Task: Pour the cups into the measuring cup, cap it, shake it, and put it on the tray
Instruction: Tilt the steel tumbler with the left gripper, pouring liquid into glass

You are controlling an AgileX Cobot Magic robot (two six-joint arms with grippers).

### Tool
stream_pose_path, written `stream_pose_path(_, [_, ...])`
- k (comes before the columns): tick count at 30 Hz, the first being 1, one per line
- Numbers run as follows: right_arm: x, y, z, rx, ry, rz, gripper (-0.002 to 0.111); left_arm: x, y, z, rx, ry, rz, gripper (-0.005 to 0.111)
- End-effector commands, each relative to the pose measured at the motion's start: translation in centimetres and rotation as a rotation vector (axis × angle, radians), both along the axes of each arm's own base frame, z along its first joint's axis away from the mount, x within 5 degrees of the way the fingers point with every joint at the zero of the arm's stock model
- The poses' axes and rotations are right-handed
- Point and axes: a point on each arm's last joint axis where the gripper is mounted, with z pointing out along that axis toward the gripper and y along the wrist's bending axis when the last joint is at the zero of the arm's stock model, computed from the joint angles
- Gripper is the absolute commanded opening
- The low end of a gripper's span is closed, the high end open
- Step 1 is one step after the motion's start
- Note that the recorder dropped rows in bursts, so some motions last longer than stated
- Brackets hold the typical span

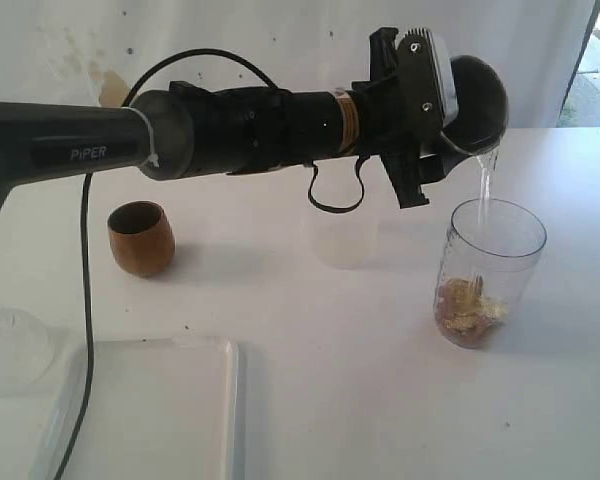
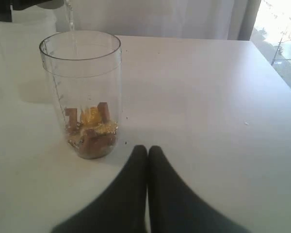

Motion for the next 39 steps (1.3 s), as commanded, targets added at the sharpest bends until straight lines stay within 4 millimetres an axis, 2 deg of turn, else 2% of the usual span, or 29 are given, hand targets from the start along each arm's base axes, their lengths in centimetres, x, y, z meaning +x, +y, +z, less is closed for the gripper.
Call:
stream_pose_path(1, [0.0, 0.0, -0.2, -0.002, 0.000, 0.000, 0.000, -0.5, -0.2, 1.6, -0.028, -0.066, -0.031, 0.000])
stream_pose_path(6, [0.0, 0.0, -0.2, -0.002, 0.000, 0.000, 0.000, -1.0, -0.7, 1.6, 0.022, -0.159, -0.050, 0.000])
stream_pose_path(31, [0.0, 0.0, -0.2, -0.002, 0.000, 0.000, 0.000, -0.7, -0.6, 1.3, 0.099, -0.235, -0.022, 0.000])
stream_pose_path(39, [0.0, 0.0, -0.2, -0.002, 0.000, 0.000, 0.000, -1.4, -1.3, 1.2, 0.149, -0.314, -0.058, 0.000])
